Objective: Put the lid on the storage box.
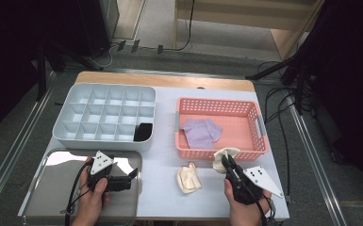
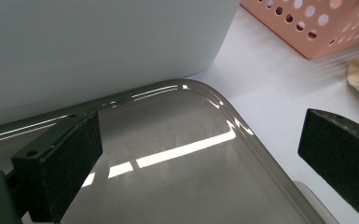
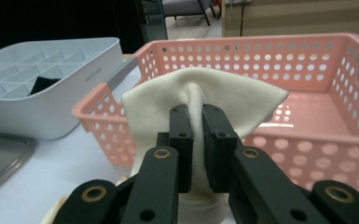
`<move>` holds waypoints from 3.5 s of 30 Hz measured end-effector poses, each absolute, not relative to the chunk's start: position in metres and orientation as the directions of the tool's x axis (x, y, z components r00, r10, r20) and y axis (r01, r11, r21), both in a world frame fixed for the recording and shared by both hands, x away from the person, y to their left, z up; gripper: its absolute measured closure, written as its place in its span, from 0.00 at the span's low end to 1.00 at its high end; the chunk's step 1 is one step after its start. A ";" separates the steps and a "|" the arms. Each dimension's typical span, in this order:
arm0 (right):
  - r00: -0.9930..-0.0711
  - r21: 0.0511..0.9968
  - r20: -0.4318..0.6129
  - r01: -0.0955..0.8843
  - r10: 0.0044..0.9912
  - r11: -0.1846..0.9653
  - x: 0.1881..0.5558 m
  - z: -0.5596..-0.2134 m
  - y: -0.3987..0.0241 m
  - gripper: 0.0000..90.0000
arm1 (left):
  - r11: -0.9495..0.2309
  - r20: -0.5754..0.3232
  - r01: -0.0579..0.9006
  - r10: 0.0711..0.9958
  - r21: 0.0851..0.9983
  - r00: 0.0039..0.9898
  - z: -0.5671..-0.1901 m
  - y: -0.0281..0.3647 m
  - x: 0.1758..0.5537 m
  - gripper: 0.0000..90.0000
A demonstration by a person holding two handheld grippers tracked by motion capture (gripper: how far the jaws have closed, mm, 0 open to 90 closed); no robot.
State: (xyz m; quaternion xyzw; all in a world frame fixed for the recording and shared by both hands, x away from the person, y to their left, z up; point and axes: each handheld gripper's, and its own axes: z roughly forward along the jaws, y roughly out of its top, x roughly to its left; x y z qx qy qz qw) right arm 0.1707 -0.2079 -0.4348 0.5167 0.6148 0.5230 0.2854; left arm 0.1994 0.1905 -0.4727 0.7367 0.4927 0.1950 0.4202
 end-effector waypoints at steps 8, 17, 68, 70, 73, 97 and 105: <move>-0.256 0.903 0.200 0.424 0.946 -0.077 0.148 -0.458 -0.230 0.93 | -0.155 -0.127 0.553 0.890 0.818 0.437 -0.473 0.191 0.199 0.00; -0.132 0.823 0.269 0.545 0.954 -0.157 0.154 -0.485 -0.265 0.92 | -0.159 -0.127 0.555 0.888 0.817 0.441 -0.472 0.192 0.199 0.00; -0.392 0.776 0.296 0.630 0.871 0.020 0.166 -0.498 -0.141 0.81 | -0.203 -0.136 0.525 0.833 0.827 0.537 -0.454 0.161 0.191 0.00; -0.380 0.777 0.281 0.629 0.881 0.023 0.168 -0.497 -0.137 0.96 | -0.198 -0.173 0.532 0.804 0.823 0.568 -0.453 0.155 0.192 0.00; -0.362 0.773 0.278 0.634 0.890 0.016 0.170 -0.495 -0.130 0.97 | -0.194 -0.191 0.533 0.790 0.824 0.582 -0.452 0.149 0.193 0.00; -0.514 0.823 0.223 0.555 0.828 0.124 0.156 -0.493 -0.103 0.77 | -0.195 -0.257 0.584 0.759 0.788 0.599 -0.458 0.112 0.192 0.53; -0.533 0.827 0.155 0.531 0.832 0.186 0.156 -0.497 -0.092 0.72 | -0.241 -0.248 0.604 0.751 0.760 0.612 -0.467 0.101 0.193 0.67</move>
